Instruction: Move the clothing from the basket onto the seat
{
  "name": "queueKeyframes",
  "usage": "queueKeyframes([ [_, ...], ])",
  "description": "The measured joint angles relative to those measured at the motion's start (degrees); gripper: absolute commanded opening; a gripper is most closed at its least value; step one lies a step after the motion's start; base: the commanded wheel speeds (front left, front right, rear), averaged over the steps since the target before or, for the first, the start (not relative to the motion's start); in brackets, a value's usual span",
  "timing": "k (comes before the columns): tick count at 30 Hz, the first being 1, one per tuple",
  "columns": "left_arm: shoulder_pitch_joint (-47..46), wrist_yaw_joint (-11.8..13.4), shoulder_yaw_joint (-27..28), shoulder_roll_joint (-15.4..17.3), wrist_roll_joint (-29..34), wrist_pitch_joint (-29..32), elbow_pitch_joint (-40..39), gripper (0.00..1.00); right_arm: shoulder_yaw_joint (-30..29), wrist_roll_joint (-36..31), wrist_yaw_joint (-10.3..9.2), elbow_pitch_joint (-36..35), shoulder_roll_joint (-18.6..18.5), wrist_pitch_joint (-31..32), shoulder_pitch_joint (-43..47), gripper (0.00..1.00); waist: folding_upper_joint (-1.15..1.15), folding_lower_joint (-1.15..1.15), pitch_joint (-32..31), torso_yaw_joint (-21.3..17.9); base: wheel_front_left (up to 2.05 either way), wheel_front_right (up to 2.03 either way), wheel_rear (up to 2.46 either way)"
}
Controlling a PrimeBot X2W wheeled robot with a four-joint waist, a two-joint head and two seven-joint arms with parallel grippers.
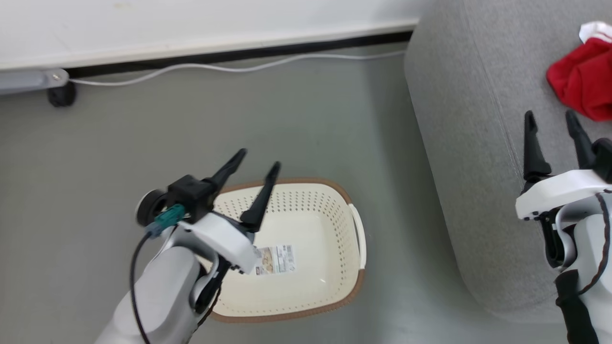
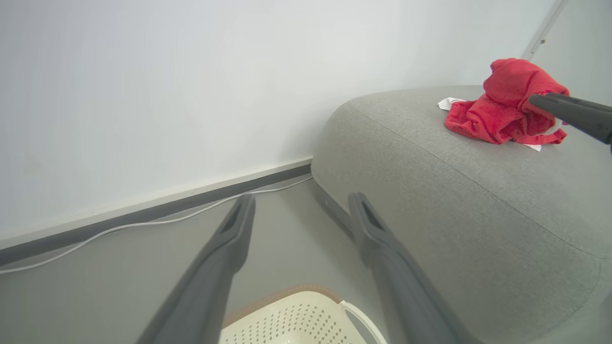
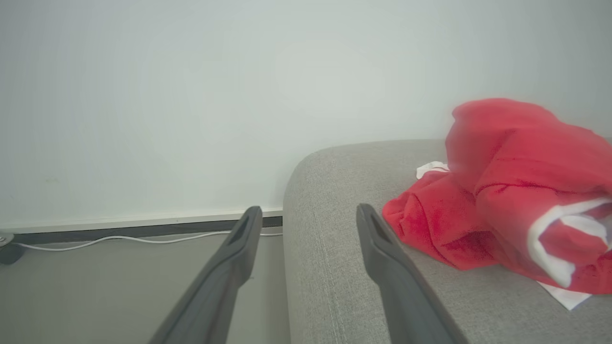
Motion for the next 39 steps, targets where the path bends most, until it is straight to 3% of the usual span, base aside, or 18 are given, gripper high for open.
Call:
queueKeyframes([
  [11,9.01,2.01,14.47,-0.02,3.36,0.01,1.47,1.00,5.11,2.64,0.00,-4.04,1.48,0.00,4.94,1.00,0.00,0.00,-7.53,4.54,0.00,0.00,0.00],
  [21,19.20,2.26,26.40,-0.35,6.64,0.01,1.09,1.00,8.67,4.38,-0.01,-6.39,2.96,0.00,12.77,1.00,0.00,0.00,-14.92,7.40,0.00,0.00,0.00],
  [39,29.11,1.37,37.31,-4.45,12.27,0.01,-2.96,1.00,8.40,3.26,-0.01,-9.31,5.00,0.00,24.79,1.00,0.00,0.00,-19.37,7.68,0.00,0.00,0.00],
])
